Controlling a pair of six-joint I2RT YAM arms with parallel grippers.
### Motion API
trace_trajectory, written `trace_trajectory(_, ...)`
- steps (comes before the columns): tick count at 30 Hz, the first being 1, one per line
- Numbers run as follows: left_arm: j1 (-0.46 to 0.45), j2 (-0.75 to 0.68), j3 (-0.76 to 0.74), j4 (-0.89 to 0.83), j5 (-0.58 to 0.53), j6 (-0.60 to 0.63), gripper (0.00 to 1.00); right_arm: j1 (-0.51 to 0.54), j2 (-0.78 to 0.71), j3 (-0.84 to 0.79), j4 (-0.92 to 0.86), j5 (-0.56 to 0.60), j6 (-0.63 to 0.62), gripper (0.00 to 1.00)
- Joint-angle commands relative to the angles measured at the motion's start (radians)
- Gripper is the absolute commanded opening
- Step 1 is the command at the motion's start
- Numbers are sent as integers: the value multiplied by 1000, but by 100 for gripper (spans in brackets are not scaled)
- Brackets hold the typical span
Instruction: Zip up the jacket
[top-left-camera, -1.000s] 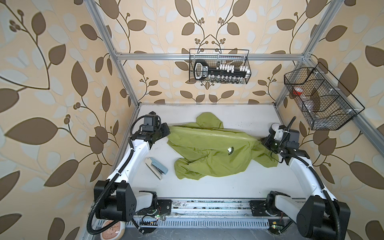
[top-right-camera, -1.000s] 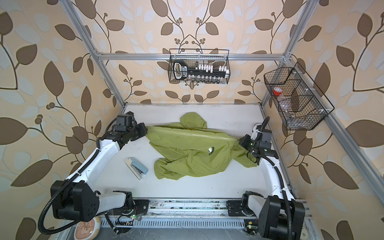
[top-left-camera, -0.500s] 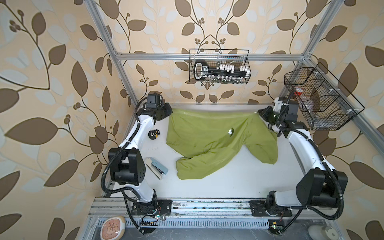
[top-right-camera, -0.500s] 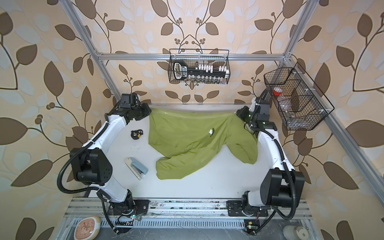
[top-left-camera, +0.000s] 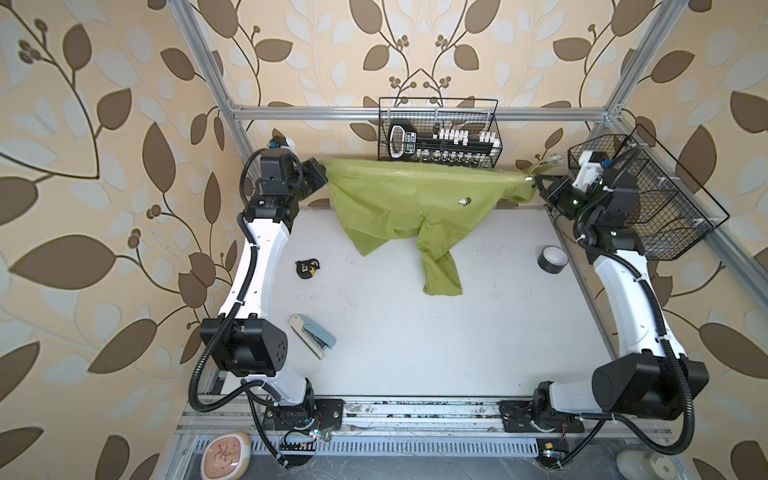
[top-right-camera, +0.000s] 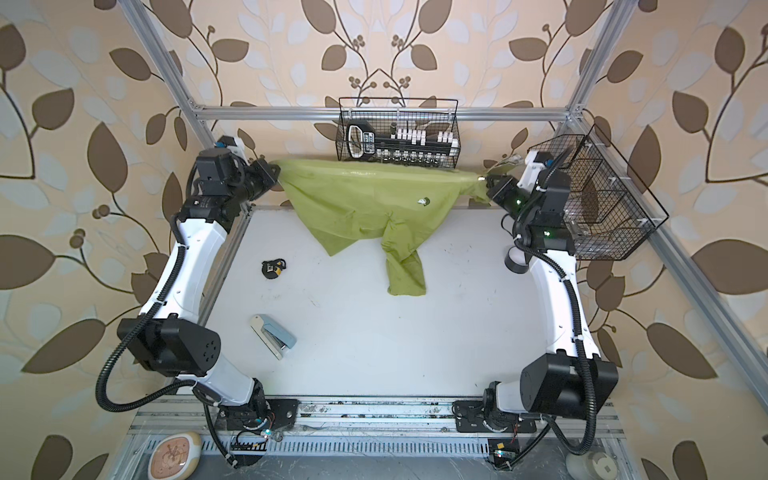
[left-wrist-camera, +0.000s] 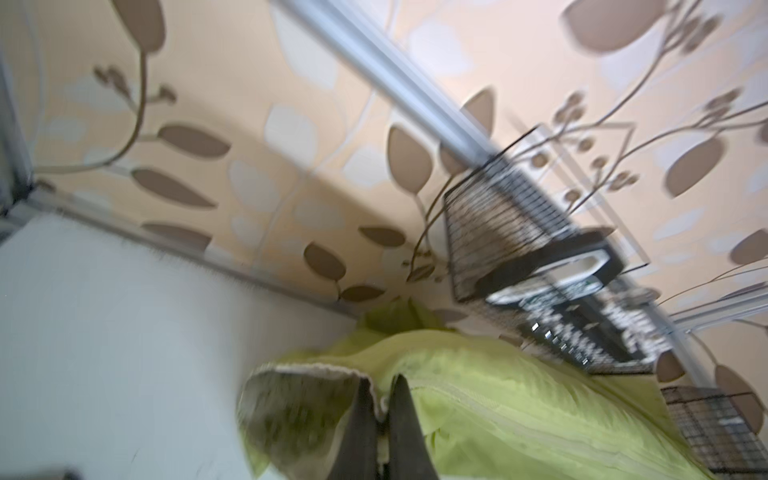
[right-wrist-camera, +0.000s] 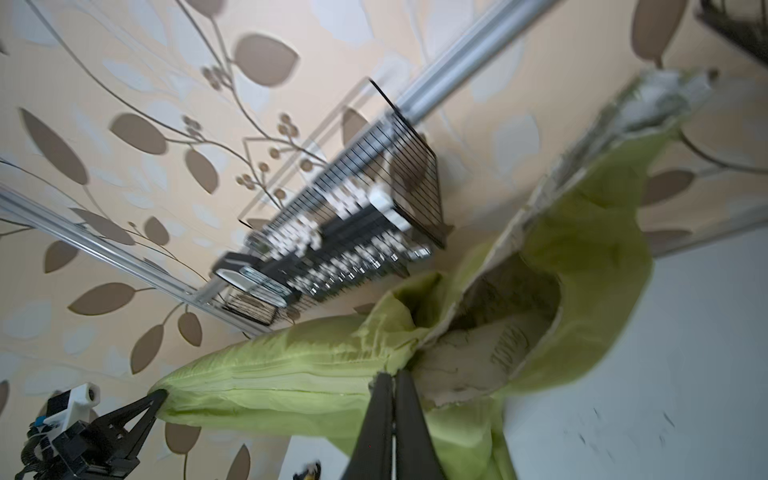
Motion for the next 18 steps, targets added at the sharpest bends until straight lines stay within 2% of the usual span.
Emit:
trace_trajectory(1,35,-72,-250,98,-18,-63,0,-21,-52,-226,25,9,-26,0)
trace_trajectory(4,39,-148,-449,144,-29,-78,0,-29,-103,-409,51,21,-42,0)
trace_trajectory(8,43,-215,-589,120,-27,-67,0,-47,-144,-558,41,34,-76,0)
trace_trajectory(18,45,-373,-885,128,-131,-130,0,-68,-233,-749,-58,99,-121,0)
